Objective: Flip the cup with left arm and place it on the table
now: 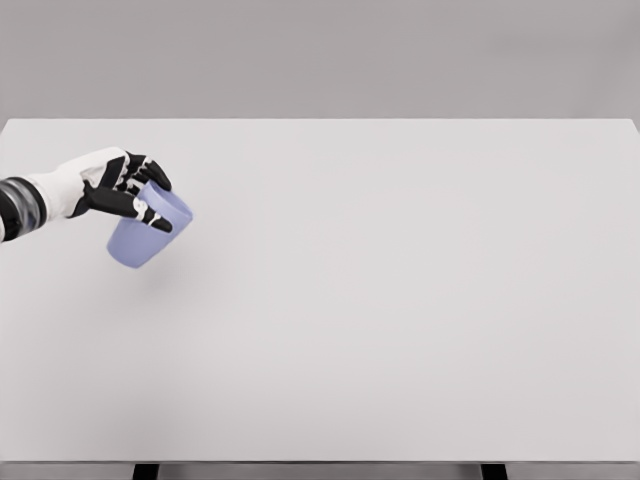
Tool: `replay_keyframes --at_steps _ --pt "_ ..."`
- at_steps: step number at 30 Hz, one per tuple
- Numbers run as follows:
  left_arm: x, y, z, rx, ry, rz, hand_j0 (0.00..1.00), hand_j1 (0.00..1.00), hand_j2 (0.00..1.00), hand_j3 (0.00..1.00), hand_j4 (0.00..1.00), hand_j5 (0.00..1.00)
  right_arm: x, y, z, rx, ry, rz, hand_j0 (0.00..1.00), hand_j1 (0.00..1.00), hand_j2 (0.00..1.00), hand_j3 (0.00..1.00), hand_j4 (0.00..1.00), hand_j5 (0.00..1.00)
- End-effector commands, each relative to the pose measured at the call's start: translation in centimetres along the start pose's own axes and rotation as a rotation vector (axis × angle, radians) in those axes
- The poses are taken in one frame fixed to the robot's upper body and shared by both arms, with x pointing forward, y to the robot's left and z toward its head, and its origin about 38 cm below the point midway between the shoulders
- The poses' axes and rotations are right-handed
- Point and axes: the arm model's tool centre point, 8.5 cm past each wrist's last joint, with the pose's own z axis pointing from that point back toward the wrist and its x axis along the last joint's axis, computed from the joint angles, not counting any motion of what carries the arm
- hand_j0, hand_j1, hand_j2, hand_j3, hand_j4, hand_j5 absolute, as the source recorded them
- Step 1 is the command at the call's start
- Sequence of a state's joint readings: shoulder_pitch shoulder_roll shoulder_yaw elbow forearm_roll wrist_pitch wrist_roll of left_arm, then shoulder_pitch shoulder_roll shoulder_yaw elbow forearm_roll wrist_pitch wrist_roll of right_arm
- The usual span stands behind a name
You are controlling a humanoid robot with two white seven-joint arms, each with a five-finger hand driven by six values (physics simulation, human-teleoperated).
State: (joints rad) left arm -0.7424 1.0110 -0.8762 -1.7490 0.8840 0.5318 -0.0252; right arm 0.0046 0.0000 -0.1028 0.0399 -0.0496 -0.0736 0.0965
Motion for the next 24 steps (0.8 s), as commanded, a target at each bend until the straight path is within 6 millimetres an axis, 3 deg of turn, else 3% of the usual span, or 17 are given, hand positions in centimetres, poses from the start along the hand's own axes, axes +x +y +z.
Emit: replay_keyframes --at_steps 1,24 --pt "0.3 0.3 0.1 0.008 -0.015 -0.001 0.27 0.27 0.27 0.27 0.27 0.27 0.0 0.0 0.0 0.000 0.000 0.000 1.00 1.00 1.00 1.00 1.00 1.00" --pt "1.5 0.9 -0.1 0.081 -0.060 -0.081 0.26 0.26 0.26 0.26 0.26 0.26 -0.1 0.0 0.0 0.000 0.001 -0.001 1.00 1.00 1.00 1.00 1.00 1.00"
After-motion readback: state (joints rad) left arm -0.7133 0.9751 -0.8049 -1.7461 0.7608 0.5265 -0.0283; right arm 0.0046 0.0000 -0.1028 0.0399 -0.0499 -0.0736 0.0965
